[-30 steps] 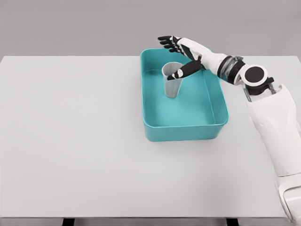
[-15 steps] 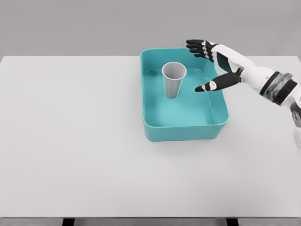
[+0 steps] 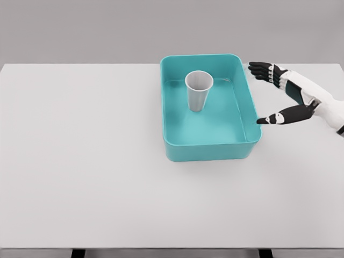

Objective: Put the paper cup into the basket with your right arm

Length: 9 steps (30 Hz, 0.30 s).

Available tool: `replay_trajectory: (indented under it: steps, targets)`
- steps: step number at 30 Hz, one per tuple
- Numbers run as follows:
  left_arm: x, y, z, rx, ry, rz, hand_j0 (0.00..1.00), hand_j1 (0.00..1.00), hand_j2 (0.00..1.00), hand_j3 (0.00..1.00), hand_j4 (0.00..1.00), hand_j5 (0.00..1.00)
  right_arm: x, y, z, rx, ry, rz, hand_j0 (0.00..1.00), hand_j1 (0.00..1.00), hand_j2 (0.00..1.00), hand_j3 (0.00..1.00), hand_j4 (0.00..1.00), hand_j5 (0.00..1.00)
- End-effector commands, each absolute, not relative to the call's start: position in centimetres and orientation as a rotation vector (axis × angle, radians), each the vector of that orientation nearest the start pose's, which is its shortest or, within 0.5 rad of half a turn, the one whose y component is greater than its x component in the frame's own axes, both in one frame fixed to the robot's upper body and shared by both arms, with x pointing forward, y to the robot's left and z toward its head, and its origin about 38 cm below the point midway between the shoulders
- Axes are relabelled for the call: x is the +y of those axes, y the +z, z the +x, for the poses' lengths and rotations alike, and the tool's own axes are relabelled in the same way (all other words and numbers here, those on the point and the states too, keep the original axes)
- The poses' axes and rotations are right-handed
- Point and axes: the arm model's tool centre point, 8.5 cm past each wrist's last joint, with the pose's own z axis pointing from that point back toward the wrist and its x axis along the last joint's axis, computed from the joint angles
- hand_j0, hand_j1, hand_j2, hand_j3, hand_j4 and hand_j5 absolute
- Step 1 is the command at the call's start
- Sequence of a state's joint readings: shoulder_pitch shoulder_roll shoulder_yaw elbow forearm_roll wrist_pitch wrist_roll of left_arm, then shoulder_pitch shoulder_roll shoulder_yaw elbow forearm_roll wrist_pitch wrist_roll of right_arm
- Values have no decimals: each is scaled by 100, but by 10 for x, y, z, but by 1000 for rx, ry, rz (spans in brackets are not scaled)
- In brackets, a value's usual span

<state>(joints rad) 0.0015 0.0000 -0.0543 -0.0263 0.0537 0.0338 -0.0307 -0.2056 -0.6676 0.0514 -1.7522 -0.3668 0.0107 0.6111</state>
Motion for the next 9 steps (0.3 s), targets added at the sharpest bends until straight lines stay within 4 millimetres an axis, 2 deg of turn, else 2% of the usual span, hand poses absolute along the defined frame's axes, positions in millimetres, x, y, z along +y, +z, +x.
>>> replay_trajectory:
  steps: [1, 9]
  targets:
    - [269, -263, 5, 9, 1, 55, 100, 100, 100, 100, 100, 100, -335, 246, 383, -1680, 965, 170, 100, 100, 100, 100, 100, 100]
    - [268, -263, 7, 0, -3, 53, 100, 100, 100, 100, 100, 100, -335, 244, 383, -1676, 963, 174, 100, 100, 100, 100, 100, 100]
